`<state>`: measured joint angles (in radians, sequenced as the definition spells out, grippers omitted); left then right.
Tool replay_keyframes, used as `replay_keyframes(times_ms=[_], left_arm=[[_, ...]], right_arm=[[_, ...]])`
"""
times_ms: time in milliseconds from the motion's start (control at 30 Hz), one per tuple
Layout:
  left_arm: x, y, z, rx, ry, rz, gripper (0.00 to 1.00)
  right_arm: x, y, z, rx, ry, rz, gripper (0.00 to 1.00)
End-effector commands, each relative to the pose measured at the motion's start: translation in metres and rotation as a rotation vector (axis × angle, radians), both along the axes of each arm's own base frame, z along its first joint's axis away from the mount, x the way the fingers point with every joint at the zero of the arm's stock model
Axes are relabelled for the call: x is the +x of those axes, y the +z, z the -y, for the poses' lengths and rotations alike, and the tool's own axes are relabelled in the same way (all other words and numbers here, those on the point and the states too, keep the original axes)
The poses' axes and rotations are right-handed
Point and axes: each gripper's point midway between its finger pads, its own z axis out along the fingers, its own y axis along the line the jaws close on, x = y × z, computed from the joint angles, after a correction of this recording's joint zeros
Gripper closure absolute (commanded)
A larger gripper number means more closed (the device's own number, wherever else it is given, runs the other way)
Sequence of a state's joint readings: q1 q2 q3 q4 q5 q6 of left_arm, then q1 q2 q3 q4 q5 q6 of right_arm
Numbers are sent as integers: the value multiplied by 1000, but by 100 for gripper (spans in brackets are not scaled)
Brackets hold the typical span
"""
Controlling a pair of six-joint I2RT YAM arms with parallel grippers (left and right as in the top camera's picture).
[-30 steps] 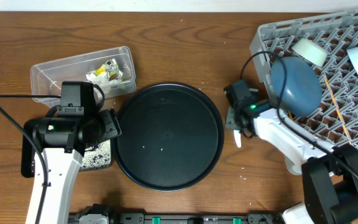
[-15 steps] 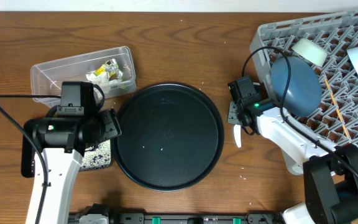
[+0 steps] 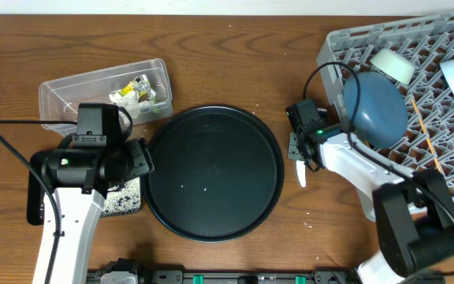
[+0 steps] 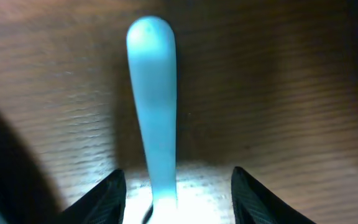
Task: Sort waste into correct bins and load items into the dishwasher rack
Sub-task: 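Grasp the white spoon with the right gripper and lift it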
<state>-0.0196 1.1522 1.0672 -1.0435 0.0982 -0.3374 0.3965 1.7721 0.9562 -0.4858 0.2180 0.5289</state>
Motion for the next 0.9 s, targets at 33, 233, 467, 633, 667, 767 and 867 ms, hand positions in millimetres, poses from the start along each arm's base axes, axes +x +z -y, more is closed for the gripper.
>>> replay_keyframes(times_ms=[33, 233, 467, 633, 667, 767, 867], left_arm=[[3, 4, -2, 1, 7, 10, 32], [3, 4, -2, 1, 7, 10, 32], [3, 4, -2, 1, 7, 10, 32], [3, 4, -2, 1, 7, 10, 32], [3, 4, -2, 1, 7, 10, 32], [3, 4, -2, 1, 7, 10, 32], [3, 4, -2, 1, 7, 10, 32]], right_arm=[[-4, -20, 4, -39, 11, -41, 48], [-9, -31, 5, -49, 14, -77, 57], [-23, -35, -3, 4, 29, -142, 64], [-36, -36, 2, -14, 26, -195, 66], [-38, -37, 3, -17, 21, -204, 66], [-44, -37, 6, -26, 15, -229, 68], [-45, -37, 6, -27, 15, -231, 71]])
